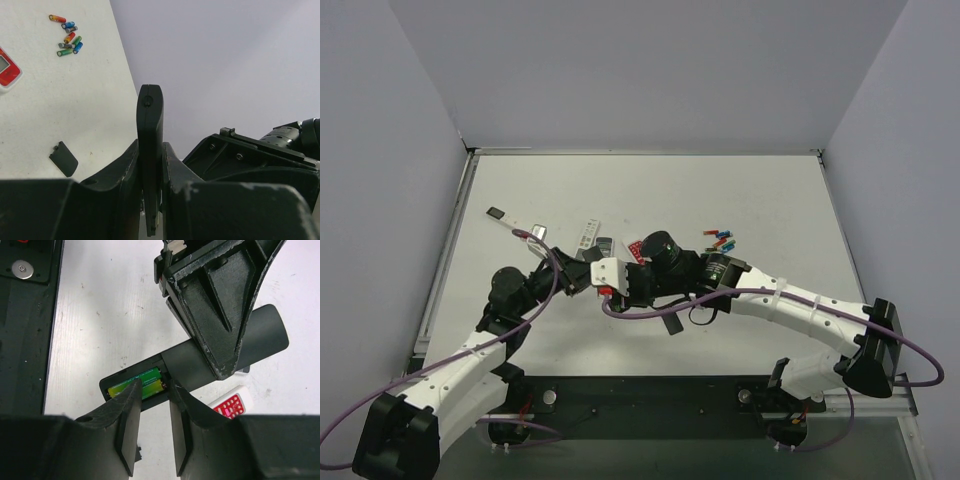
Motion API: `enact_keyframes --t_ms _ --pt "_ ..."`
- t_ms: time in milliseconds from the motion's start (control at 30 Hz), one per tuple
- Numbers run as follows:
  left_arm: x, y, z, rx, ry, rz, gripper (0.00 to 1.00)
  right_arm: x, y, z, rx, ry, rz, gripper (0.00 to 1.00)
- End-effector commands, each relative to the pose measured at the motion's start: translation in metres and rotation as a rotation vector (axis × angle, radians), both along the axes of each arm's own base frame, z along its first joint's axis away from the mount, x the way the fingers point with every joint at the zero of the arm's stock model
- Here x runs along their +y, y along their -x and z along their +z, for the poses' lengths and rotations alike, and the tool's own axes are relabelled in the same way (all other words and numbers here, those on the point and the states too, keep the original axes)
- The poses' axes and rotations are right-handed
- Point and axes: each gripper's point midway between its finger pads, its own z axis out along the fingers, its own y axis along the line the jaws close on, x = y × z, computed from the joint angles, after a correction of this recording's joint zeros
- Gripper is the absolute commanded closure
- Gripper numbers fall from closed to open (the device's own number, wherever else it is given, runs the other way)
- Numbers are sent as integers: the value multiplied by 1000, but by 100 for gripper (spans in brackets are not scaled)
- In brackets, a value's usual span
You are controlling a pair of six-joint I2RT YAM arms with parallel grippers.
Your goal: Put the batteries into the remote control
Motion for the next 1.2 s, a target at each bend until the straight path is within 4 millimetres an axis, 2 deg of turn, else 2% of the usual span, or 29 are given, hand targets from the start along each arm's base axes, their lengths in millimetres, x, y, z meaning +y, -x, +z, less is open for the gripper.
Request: enact_keyframes --t_ms 0,67,100,133,200,233,333,367,433,500,633,700,833,1033,1100,1167 --pt "-5 9 36 -201 -41 -45 100 -8 5 10 71 -46 -97 72" --pt "-1 3 20 -191 -105 -19 100 -10 6 21 111 -94 -149 58" --pt "2 0 16 -194 -123 -5 100 -14 5 30 112 -124 -182 55" --pt "5 -4 6 -182 -164 17 100 -17 3 31 120 -133 -211 51" --pt "11 -10 -1 -182 -204 60 100 -24 1 39 173 -180 -306 42" --pt "13 -12 -12 -170 -249 70 100 -31 -6 36 176 -181 -375 33" --pt "19 -14 -22 -166 -299 100 100 -49 -15 31 258 -209 -573 13" --pt "20 -15 -23 -164 -305 104 100 -57 -16 20 282 -185 -617 11" --pt "22 -15 -26 -161 -320 113 100 -66 -18 8 354 -180 -724 9" --pt "25 -17 -33 -147 -343 132 100 -83 -22 -12 378 -132 -845 12" --pt "32 -17 -43 -124 -375 166 100 -103 -12 -49 494 -60 -1028 15" --pt "35 -17 -49 -111 -382 179 100 -119 -8 -71 506 19 -1122 16" --pt "35 -16 -54 -93 -382 179 100 -136 2 -107 561 115 -1253 20" --pt "34 -14 -57 -77 -369 175 100 -139 13 -146 614 246 -1319 23" --pt "34 -14 -57 -73 -362 178 100 -140 16 -159 620 303 -1334 28" --pt "34 -14 -58 -69 -361 179 100 -138 20 -170 637 345 -1338 29"
